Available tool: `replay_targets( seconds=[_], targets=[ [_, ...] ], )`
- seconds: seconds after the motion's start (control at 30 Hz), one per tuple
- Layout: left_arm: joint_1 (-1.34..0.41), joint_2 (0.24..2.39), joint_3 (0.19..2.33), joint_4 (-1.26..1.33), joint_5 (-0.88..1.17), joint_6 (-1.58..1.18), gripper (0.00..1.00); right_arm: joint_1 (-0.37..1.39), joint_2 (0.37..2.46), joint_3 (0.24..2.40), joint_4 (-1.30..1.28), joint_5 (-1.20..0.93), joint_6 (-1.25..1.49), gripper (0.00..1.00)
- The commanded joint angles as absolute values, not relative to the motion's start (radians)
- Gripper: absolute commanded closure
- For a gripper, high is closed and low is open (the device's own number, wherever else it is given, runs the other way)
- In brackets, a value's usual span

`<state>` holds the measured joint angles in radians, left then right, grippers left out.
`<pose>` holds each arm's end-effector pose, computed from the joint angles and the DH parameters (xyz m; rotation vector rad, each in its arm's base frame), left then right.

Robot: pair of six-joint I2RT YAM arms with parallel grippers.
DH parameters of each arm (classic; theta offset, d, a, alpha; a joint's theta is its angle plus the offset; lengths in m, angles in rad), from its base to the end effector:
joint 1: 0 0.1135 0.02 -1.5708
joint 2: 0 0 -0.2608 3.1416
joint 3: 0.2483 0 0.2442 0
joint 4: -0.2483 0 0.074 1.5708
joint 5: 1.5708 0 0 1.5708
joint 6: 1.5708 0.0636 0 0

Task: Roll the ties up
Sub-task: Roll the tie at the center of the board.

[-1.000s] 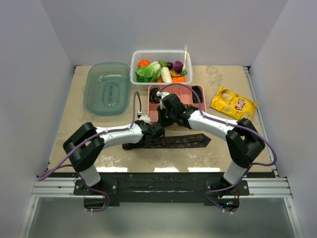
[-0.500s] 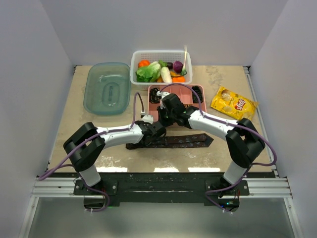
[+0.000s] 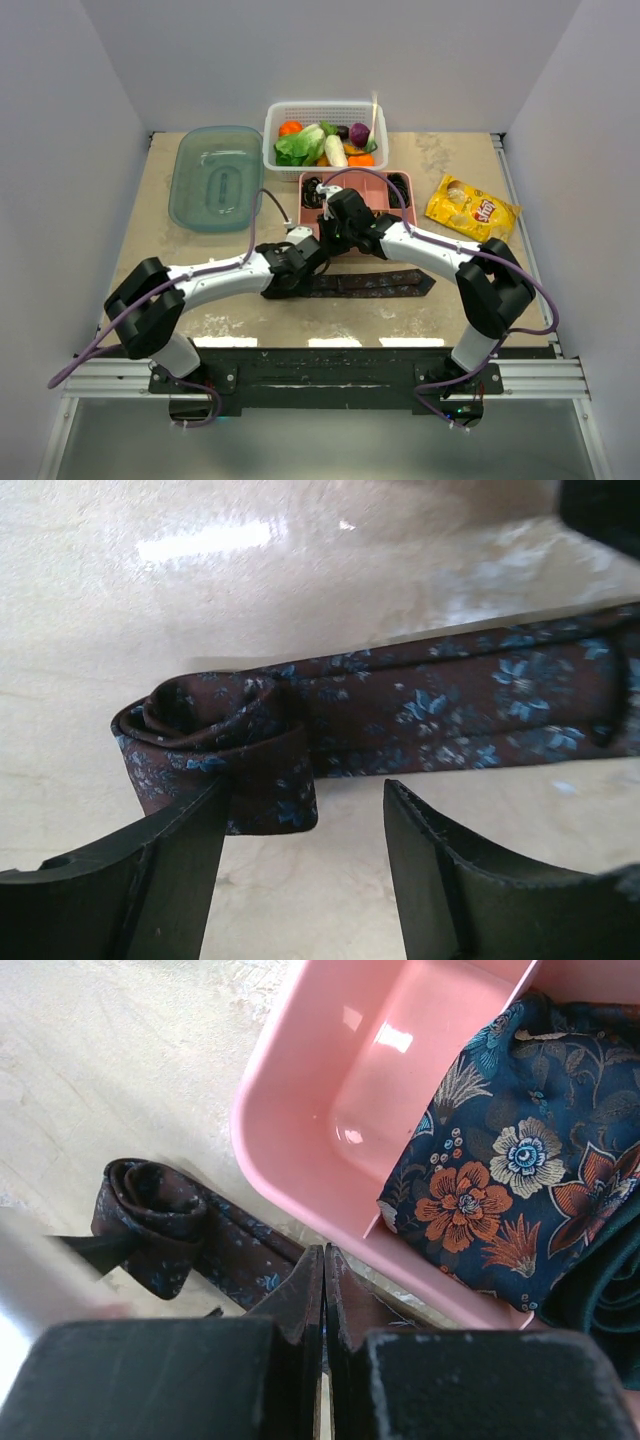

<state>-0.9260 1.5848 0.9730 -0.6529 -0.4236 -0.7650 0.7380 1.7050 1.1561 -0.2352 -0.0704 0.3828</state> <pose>0.1962 -0.2174 0.1616 0.1243 2.6234 0.0714 0.2822 0.2626 0.2026 -0.4664 2.3968 0.6113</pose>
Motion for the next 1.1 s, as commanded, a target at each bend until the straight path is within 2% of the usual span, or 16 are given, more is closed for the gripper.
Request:
replay_targets(
  seconds=[0.0, 0.23, 0.4, 0.73, 0.83, 1.07],
  targets=[
    [-0.858, 1.462, 0.950, -0.565, -0.327, -0.741, 0.32, 0.732, 1.675, 1.177, -0.210, -0.087, 0.364, 1.00],
    [-0.663, 1.267, 0.881, -0.482, -0.137, -0.683, 0.30, 0.739, 1.658, 1.184, -0.190, -0.135, 0.353, 1.00],
    [-0.536, 1.213, 0.839, -0.465, -0.025, -0.646, 0.28, 0.798, 1.672, 1.212, -0.166, -0.164, 0.350, 1.00],
    [-0.041, 1.086, 0.585, -0.310, 0.543, -0.615, 0.21, 0.946, 1.836, 1.344, -0.163, -0.192, 0.348, 1.00],
    [0.024, 1.088, 0.522, -0.269, 0.629, -0.624, 0.20, 0.950, 1.864, 1.356, -0.167, -0.190, 0.348, 1.00],
    [0.028, 1.097, 0.393, -0.140, 0.670, -0.695, 0.16, 0.950, 1.864, 1.358, -0.207, -0.152, 0.308, 1.00]
  ],
)
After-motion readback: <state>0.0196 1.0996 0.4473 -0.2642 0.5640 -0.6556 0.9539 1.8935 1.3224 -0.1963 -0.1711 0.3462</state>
